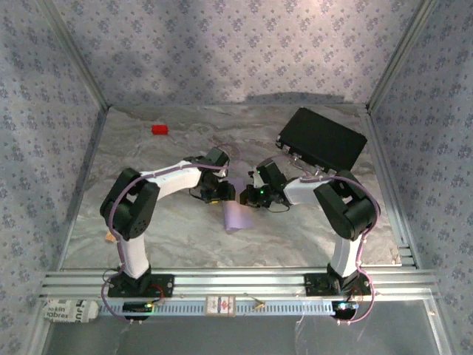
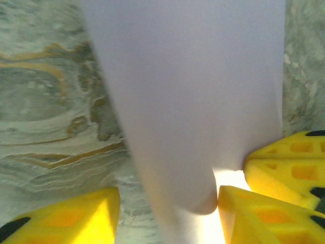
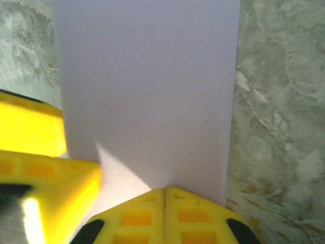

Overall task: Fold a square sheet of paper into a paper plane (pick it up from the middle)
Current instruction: Hold the square sheet of paper at the center of the table.

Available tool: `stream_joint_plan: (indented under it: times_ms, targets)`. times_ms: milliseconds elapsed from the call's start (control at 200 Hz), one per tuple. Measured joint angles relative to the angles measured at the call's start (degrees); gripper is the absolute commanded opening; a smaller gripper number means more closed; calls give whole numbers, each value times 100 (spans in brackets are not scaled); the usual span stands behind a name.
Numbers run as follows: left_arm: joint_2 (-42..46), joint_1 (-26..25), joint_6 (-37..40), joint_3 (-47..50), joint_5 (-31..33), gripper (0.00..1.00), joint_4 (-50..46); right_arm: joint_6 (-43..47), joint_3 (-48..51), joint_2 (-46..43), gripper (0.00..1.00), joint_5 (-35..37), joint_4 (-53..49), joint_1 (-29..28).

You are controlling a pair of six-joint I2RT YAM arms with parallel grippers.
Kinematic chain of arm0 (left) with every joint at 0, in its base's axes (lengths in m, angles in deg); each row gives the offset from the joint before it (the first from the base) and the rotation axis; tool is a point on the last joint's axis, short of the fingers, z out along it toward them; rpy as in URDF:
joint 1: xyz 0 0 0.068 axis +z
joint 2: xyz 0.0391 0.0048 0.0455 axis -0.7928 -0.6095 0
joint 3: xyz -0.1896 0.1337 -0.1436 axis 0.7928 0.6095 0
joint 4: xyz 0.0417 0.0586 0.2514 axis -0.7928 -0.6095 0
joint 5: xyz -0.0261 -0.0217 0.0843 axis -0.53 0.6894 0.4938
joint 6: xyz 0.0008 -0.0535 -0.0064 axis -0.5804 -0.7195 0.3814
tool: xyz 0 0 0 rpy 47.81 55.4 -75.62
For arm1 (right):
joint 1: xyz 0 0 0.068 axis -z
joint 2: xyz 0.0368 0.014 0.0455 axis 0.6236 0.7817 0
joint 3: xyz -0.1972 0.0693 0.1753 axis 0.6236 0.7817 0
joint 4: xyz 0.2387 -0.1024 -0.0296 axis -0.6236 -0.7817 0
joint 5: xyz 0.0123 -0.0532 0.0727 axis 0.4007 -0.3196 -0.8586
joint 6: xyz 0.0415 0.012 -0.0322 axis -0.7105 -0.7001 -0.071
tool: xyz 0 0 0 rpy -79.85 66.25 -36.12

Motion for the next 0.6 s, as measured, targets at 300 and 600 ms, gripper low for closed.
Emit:
stream_joint_plan:
  times_ms: [300, 600]
  targets:
    - [1165, 393, -404, 564, -546, 10, 793, 251, -90, 0, 0, -37, -223, 46]
    - [734, 413, -1263, 1309, -1886, 0, 2380, 247, -92, 0, 0, -24, -238, 46]
